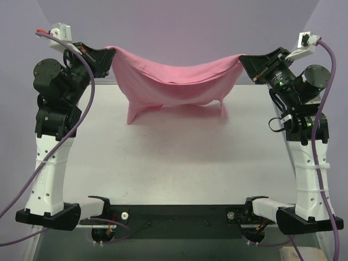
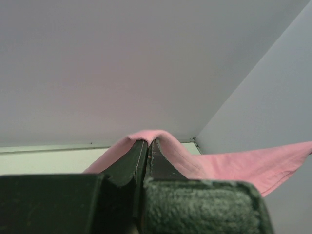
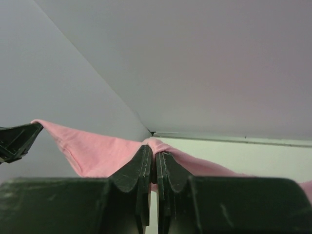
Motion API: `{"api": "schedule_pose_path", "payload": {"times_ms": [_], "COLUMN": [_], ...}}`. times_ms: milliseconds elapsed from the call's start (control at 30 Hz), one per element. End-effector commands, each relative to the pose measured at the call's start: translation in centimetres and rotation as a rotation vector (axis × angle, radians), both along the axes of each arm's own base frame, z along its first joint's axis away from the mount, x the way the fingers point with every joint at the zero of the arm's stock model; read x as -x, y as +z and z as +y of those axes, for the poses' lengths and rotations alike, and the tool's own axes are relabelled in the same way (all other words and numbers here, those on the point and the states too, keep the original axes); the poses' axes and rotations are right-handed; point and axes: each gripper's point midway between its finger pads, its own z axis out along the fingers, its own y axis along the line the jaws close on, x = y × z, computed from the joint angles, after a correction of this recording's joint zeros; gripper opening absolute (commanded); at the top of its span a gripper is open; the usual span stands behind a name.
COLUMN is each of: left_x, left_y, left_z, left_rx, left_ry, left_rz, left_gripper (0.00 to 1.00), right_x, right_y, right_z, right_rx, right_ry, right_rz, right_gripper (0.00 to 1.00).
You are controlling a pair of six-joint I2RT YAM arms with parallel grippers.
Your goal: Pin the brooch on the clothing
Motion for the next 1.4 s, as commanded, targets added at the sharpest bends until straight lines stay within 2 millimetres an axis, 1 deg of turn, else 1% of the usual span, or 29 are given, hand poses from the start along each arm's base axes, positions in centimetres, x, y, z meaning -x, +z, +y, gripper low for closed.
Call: {"api": "schedule_pose_path", "payload": {"times_ms": [0,33,67,100,133,167,200,267,300,367,400,567,600,667,700,800,833,967,1067,1167,1200,1233,1267,1300,1333,1367], "left_x": [1.8,2.6,3.0,4.0,4.6,5.3,6.6,8.2,9.7,11.2,12.4,16.5,17.2,18.2,18.8,20.0,20.2,20.8,20.4,18.8,17.8,16.8,15.9,14.5,13.5,12.6], "left_y": [0.2,0.3,-0.1,-0.1,-0.1,0.0,0.5,1.2,1.9,2.9,3.6,6.4,6.8,7.5,7.8,8.6,8.8,9.6,9.7,9.0,8.5,7.8,7.3,6.5,5.7,5.2], "left_z": [0.3,0.4,0.5,0.6,0.7,0.7,0.9,0.8,1.1,1.0,1.1,-0.5,-0.7,-1.0,-1.1,-1.1,-1.1,-1.0,-0.9,-0.7,-0.8,-0.8,-0.7,-0.8,-0.9,-1.0], "left_rx": [0.011,0.011,0.007,0.008,0.011,0.013,0.019,0.035,0.042,0.052,0.055,0.047,0.049,0.041,0.041,0.037,0.034,0.03,0.023,0.025,0.023,0.025,0.026,0.03,0.029,0.023], "left_ry": [-0.01,-0.009,-0.01,-0.013,-0.016,-0.022,-0.029,-0.047,-0.051,-0.07,-0.083,-0.223,-0.243,-0.276,-0.288,-0.304,-0.302,-0.303,-0.29,-0.261,-0.251,-0.239,-0.225,-0.219,-0.21,-0.205], "left_rz": [-0.04,-0.047,-0.038,-0.045,-0.047,-0.054,-0.077,-0.102,-0.131,-0.163,-0.19,-0.295,-0.308,-0.343,-0.359,-0.399,-0.408,-0.437,-0.434,-0.393,-0.371,-0.342,-0.322,-0.283,-0.244,-0.22], "left_gripper": [0.0,0.0,0.0,0.0,0.0,0.0,0.0,0.0,0.0,0.0,0.0,0.0,0.0,0.0,0.0,0.0,0.0,0.0,0.0,0.0,0.0,0.0,0.0,0.0,0.0,0.0], "right_x": [2.8,2.8,3.2,4.5,5.0,5.3,6.8,7.9,9.2,10.3,11.4,14.8,16.0,17.4,18.5,20.1,20.5,20.9,20.2,18.9,17.9,17.3,16.1,15.1,14.5,13.1], "right_y": [0.5,-0.6,-0.9,-0.6,-0.6,-1.2,-0.4,-0.4,0.2,0.9,1.5,3.7,4.4,5.4,5.9,7.0,7.5,8.4,8.3,7.8,7.2,7.0,6.4,5.6,5.3,4.6], "right_z": [0.1,0.1,0.1,-0.2,-0.2,-0.2,-0.3,-0.2,-0.2,-0.4,-0.4,0.0,-0.1,-0.1,-0.3,-0.8,-0.9,-1.0,-0.9,-0.8,-0.7,-0.7,-0.6,-0.6,-0.5,-0.4], "right_rx": [-0.023,-0.022,-0.025,-0.031,-0.041,-0.047,-0.058,-0.065,-0.078,-0.094,-0.108,-0.136,-0.137,-0.136,-0.137,-0.134,-0.135,-0.136,-0.134,-0.135,-0.129,-0.133,-0.128,-0.125,-0.124,-0.118], "right_ry": [0.026,0.028,0.027,0.021,0.02,0.022,0.029,0.039,0.044,0.047,0.053,0.107,0.112,0.125,0.121,0.099,0.096,0.094,0.094,0.091,0.089,0.086,0.08,0.076,0.076,0.072], "right_rz": [-0.073,-0.048,-0.041,-0.06,-0.064,-0.053,-0.081,-0.097,-0.12,-0.143,-0.161,-0.24,-0.271,-0.324,-0.36,-0.424,-0.439,-0.459,-0.454,-0.426,-0.404,-0.388,-0.363,-0.336,-0.316,-0.287], "right_gripper": [0.0,0.0,0.0,0.0,0.0,0.0,0.0,0.0,0.0,0.0,0.0,0.0,0.0,0.0,0.0,0.0,0.0,0.0,0.0,0.0,0.0,0.0,0.0,0.0,0.0,0.0]}}
